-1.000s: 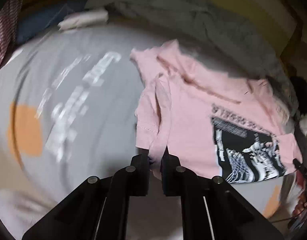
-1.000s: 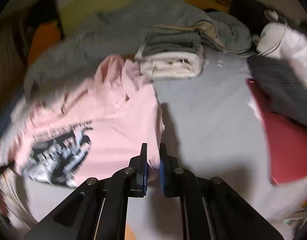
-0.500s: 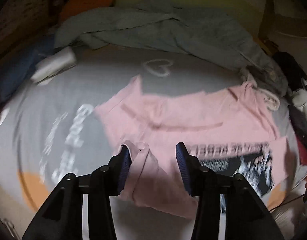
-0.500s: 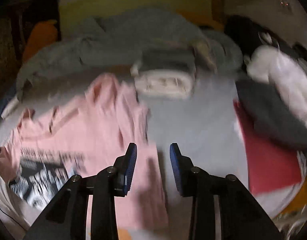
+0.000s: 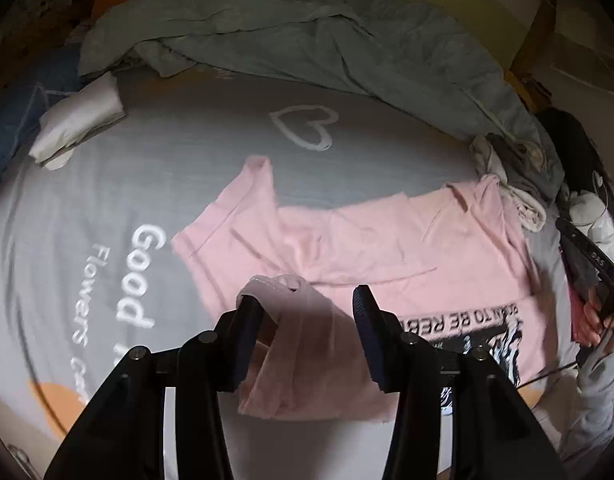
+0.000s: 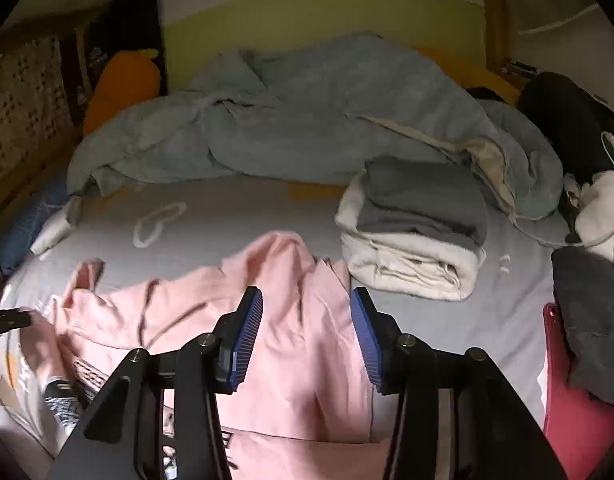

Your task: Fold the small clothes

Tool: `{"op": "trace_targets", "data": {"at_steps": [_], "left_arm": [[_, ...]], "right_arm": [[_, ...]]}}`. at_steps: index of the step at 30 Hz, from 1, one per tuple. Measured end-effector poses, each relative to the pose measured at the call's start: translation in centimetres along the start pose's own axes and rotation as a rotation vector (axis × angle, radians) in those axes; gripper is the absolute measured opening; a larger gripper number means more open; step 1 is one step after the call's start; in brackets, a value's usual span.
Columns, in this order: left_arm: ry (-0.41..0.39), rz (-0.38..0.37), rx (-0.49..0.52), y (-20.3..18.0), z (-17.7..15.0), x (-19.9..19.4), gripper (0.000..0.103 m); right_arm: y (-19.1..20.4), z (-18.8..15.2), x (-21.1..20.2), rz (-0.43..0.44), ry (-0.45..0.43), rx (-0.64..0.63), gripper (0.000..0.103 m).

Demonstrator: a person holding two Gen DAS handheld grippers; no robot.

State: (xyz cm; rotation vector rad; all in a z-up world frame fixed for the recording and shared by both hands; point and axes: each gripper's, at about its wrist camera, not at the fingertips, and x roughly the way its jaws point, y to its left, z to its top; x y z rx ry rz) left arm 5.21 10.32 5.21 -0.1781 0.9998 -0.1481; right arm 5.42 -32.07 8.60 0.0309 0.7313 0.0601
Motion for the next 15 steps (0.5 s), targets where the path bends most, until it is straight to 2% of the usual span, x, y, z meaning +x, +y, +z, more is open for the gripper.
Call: {"op": "trace_targets", "data": {"at_steps": [5,7,9,12,15], "left_arm": [[-0.034,-0.053,-0.075,0.8,-0.4,-2.0,0.046],[-0.020,-0.076,-0.088,0.9,-1.1,-2.4,0.053],[0.003,-0.051,-0.083,0.7,-2.1,-2.5,0.062],[0.042,0.001,-0.080,0.9,-4.0,-2.0,0.070],[0.126,0.055,-0.095,2.0,-5.8,-0.1,0.071]], "right_arm": [[-1.2,-1.1,1.8,0.012,0.063,0.020,0.047],[-1.5,-1.3,2.0,0.012,0.066,0.019,0.047],[-1.5,-1.5,2.0,0.015,0.066,0.011,0.047],[-1.1,-1.7,2.0,0.016,0.068,0.002,0.047],[-0.8,-1.9,2.0,0.028,0.076,-0.012,0.047]]}}
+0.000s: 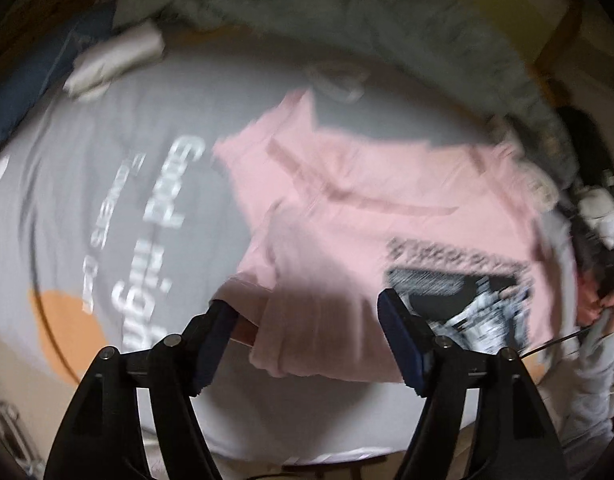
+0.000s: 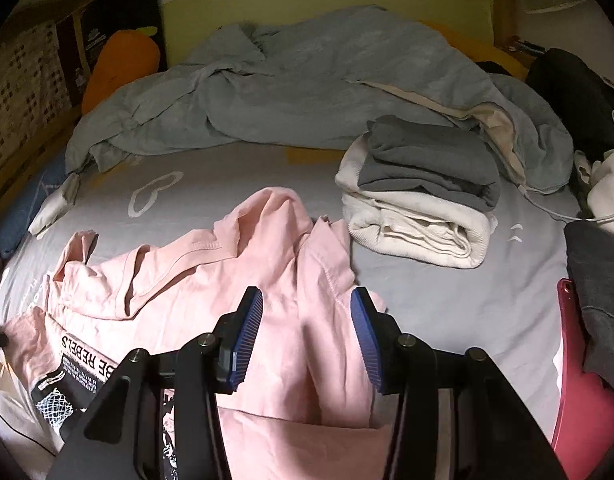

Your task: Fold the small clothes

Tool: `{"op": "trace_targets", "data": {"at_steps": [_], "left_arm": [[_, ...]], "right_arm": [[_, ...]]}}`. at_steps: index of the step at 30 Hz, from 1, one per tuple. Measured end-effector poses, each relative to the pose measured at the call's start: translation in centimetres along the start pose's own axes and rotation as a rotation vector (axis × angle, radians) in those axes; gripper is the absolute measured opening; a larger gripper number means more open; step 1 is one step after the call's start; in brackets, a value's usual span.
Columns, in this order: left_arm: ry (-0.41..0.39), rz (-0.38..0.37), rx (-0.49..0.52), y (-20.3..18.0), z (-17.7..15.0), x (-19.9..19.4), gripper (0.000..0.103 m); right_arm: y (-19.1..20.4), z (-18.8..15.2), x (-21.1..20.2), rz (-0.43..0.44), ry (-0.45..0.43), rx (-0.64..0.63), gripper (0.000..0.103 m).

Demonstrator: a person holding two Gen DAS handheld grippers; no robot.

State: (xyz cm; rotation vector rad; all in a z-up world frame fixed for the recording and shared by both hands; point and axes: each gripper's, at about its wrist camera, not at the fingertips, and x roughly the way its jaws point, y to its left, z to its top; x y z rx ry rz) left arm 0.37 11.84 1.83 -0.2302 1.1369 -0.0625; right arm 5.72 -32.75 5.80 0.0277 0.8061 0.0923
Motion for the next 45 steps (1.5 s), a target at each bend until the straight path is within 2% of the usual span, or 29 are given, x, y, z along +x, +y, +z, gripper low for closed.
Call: {"op": "trace_targets", "data": {"at_steps": [3,9,13,14,16,18,20,22,25,27,29,30,32,34,36,38,40,41,42,43,44,45], "left_arm": [[0.061,0.012,-0.023,0.8,-0.9,1.3,0.071],[0.045,0.055,0.029,0.3,-1.8,1.0,0.071],[0.103,0.040,0.018,1.1,-2.8,1.5,0.075],[0.123,0.051,0.002,1.6,-3.2,1.8,0.079],[0.111,0.141,-0.022,3.0,-4.0,1.9,0.079],[0.098,0.152,-0.044,4.3,-4.3,1.4,0.079],[0.073,0.121,-0.112,5.7,-3.9,0.4,0.079],[0.012,0.106,-0.135,6.2,-2.9,-1.0,0.079],[-0.101,0.043,-0.119,5.3,0.2,-2.6,0.077],[-0.154,-0.048,-0.077,3.9,2.9,-2.9,0.074],[-0.131,-0.141,-0.021,2.2,5.3,-1.9,0.071],[-0.101,-0.183,0.003,1.3,6.6,-0.8,0.065],[-0.055,-0.225,0.021,-0.1,8.8,1.3,0.058],[-0.023,-0.189,0.027,-1.3,10.4,3.4,0.058],[-0.023,-0.087,0.029,-1.7,11.8,5.1,0.058],[-0.033,0.064,0.061,-2.6,13.3,6.9,0.058],[-0.035,0.147,0.093,-2.7,14.6,8.6,0.057],[-0.023,0.153,0.098,-2.7,15.1,9.5,0.048],[-0.004,0.147,0.096,-2.6,15.7,10.3,0.018],[0.013,0.148,0.086,-2.5,16.3,11.0,0.002],[-0.005,0.159,0.070,-2.1,17.0,11.1,0.001],[-0.071,0.173,0.057,-1.9,17.7,10.5,0.001]], "right_arm": [[0.3,-0.1,-0.1,-0.001,-0.003,-0.010,0.047],[0.7,-0.3,-0.5,-0.019,-0.020,-0.035,0.047],[0.7,-0.4,-0.2,-0.018,-0.010,-0.041,0.047],[0.7,-0.4,-0.2,-0.019,-0.009,-0.044,0.047],[0.6,-0.5,0.0,-0.026,-0.006,-0.048,0.047],[0.6,-0.5,0.3,-0.023,0.002,-0.043,0.047],[0.7,-0.6,0.5,-0.023,0.008,-0.042,0.047],[0.9,-0.8,0.6,-0.029,0.009,-0.050,0.047],[1.2,-0.9,0.4,-0.024,-0.004,-0.048,0.047],[1.4,-0.9,0.2,-0.006,-0.016,-0.051,0.047],[1.5,-0.9,0.0,0.015,-0.025,-0.057,0.047],[1.6,-1.0,0.1,0.022,-0.026,-0.057,0.047],[1.4,-1.1,0.3,0.027,-0.023,-0.052,0.047],[0.9,-1.0,0.8,0.032,-0.014,-0.033,0.047],[0.2,-1.0,1.3,0.026,-0.007,-0.011,0.047],[-0.6,-0.9,1.9,0.003,0.000,0.015,0.047],[-1.3,-0.8,2.5,0.002,0.016,0.039,0.047],[-1.4,-0.8,2.7,0.005,0.021,0.043,0.047],[-1.6,-0.8,3.0,0.005,0.026,0.042,0.047],[-1.6,-0.8,3.2,0.001,0.029,0.038,0.047],[-1.7,-0.7,3.5,0.000,0.031,0.032,0.047],[-1.7,-0.7,3.7,0.000,0.032,0.029,0.047]]}}
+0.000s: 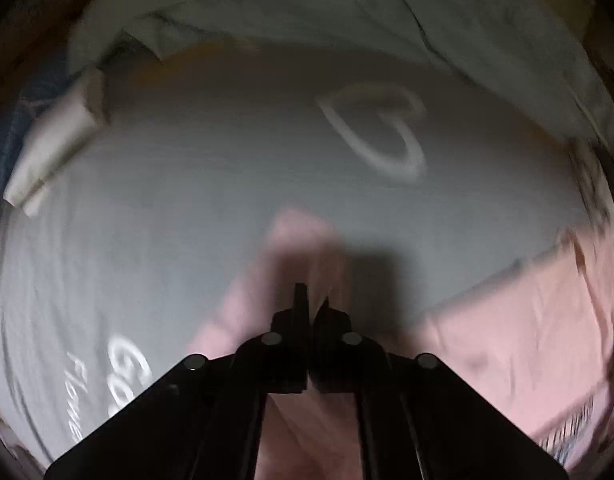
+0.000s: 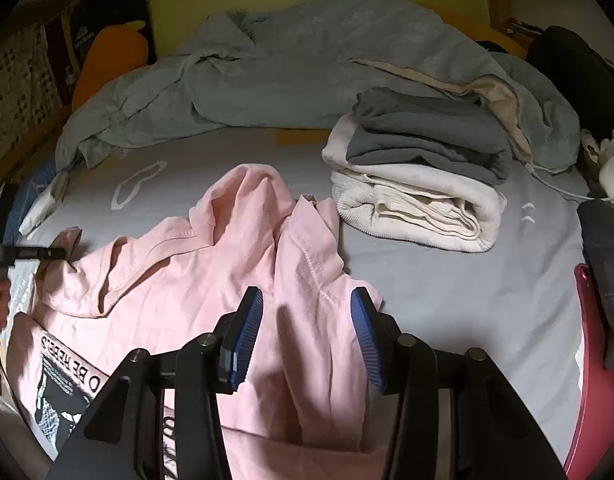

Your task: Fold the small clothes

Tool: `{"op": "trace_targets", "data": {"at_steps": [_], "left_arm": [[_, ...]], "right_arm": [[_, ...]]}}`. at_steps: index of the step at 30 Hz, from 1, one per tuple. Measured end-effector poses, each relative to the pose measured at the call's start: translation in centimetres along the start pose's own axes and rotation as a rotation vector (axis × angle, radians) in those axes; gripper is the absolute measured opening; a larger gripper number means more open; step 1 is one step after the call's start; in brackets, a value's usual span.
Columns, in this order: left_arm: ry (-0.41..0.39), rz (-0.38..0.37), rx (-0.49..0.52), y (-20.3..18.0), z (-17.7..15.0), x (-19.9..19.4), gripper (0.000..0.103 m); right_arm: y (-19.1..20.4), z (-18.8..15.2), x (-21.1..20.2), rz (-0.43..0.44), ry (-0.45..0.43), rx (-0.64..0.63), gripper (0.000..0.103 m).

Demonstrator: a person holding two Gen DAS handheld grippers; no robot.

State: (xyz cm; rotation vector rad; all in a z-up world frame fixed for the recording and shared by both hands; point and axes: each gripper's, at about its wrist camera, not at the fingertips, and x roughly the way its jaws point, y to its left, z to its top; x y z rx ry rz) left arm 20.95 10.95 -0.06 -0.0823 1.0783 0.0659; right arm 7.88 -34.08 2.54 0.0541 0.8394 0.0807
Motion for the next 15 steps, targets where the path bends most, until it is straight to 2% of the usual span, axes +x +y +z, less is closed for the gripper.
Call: {"op": "trace_targets", "data": {"at_steps": [2,3,5,6,8,9,10,12,13,15], "left_arm": [[-0.135,0.033,-0.048,1.2,1.4,-1.4,0.002],[-0.166,0.050,-0.093,2.1,2.1,-1.6,0.002],[-0.176,0.097,-0.186,4.1,3.0,-1.0,0.002],[-0.195,0.158,-0.220,5.1,3.4,-0.6,0.002],[-0.217,0.281,-0.232,6.5,3.9,0.2,0.002],[-0.198,0.298,-0.230,7.2,3.9,0.6,0.002],[-0.186,0.259,-0.236,7.8,3.5,0.6,0.002],[-0.223,0.119,-0.227,8.0,2.3,-0.5,0.008],[-0.242,0.069,-0.193,7.2,1.9,-1.1,0.012],[-0.256,-0.055,-0.067,4.9,1.3,-2.3,0.027]], "right_arm": [[-0.2,0.2,0.5,0.002,-0.005,0.001,0.043],[-0.3,0.3,0.6,0.001,-0.007,0.002,0.041],[-0.5,0.6,1.2,-0.014,-0.012,0.012,0.041],[-0.6,0.8,1.7,-0.028,-0.006,0.015,0.040],[-0.7,0.9,2.5,-0.043,0.007,0.019,0.040],[-0.8,0.8,2.8,-0.043,0.014,0.022,0.040],[-0.9,0.8,3.0,-0.043,0.018,0.023,0.040],[-1.1,0.9,3.1,-0.037,0.019,0.031,0.040],[-1.3,1.0,3.1,-0.031,0.012,0.036,0.040],[-1.6,1.2,3.0,-0.019,-0.003,0.051,0.040]]}}
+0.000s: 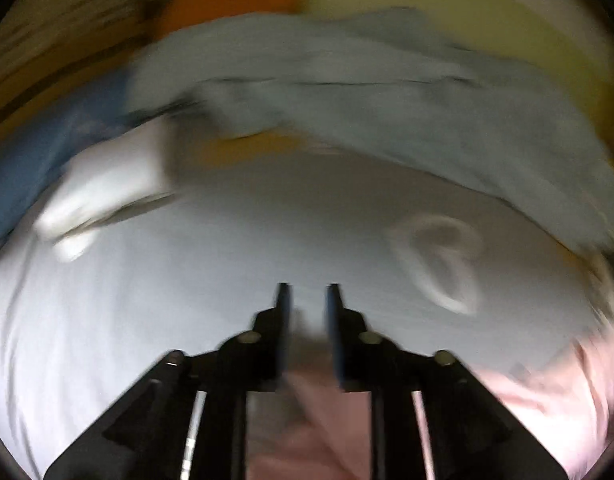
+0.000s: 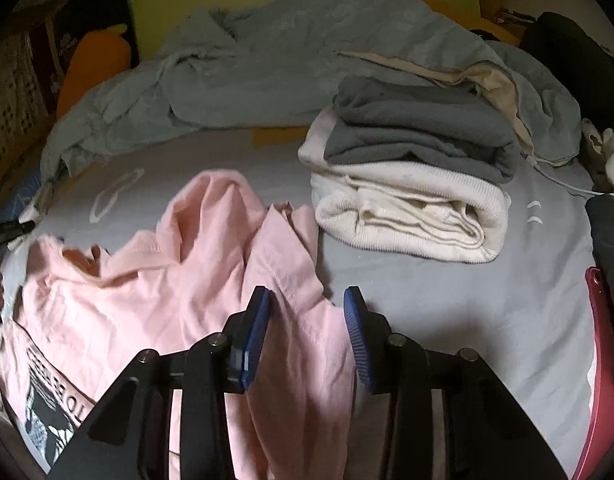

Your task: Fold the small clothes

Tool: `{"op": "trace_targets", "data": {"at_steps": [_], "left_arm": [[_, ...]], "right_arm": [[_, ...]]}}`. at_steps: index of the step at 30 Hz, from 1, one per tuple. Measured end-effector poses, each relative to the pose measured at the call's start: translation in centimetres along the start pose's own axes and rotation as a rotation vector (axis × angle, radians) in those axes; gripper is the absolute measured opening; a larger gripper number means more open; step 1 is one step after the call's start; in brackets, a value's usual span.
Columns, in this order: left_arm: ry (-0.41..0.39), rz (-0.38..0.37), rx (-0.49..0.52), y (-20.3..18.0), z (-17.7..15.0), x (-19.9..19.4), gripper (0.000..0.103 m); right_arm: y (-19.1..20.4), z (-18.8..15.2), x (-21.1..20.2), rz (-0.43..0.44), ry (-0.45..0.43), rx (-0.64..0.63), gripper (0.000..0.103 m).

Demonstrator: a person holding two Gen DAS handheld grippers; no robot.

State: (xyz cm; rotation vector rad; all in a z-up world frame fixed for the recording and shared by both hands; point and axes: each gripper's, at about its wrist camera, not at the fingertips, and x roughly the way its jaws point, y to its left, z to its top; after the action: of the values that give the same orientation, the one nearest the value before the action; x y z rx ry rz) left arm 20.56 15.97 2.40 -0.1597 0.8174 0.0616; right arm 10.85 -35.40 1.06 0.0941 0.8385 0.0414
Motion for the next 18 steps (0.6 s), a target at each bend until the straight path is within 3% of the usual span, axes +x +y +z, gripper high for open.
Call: {"op": "trace_targets", "data": {"at_steps": [4,6,8,10,12,14,16,17,18], "left_arm": [[0.062,-0.265,0.236,-7.1,-0.7,-1.5,0.042],[0.123,-0.362,0.342,-10.7,-1.4,-1.8,0.066],[0.182,-0.381,0.501,-14.4,-3.0,-1.6,0.085],[0.213,-0.324,0.654,-17.2,-4.6,-0.5,0.085],[0.255,-0.277,0.712,-18.9,-5.8,1.2,0.084],[0.280,-0.258,0.714,-19.8,-6.1,2.8,0.076],[0.281,-0.245,0.692,-20.2,-5.9,4.1,0.043],[0.288,-0.252,0.662,-20.1,-5.5,4.7,0.019],[0.273,-0.233,0.623,-19.8,-4.9,5.0,0.013]], "right_arm": [[-0.8,0.3,0.4,-0.002,0.008,0.042,0.040],[-1.4,0.2,0.5,0.020,0.020,0.077,0.040],[-2.0,0.2,0.6,0.059,0.028,0.112,0.040],[-2.5,0.4,0.5,0.114,0.021,0.144,0.040],[-2.7,0.6,0.8,0.195,0.039,0.150,0.040],[-2.4,0.6,1.8,0.251,0.106,0.119,0.040],[-2.2,0.3,2.4,0.227,0.120,0.117,0.040],[-2.2,0.3,2.6,0.217,0.125,0.112,0.038],[-2.1,0.3,2.6,0.204,0.125,0.104,0.016]]}}
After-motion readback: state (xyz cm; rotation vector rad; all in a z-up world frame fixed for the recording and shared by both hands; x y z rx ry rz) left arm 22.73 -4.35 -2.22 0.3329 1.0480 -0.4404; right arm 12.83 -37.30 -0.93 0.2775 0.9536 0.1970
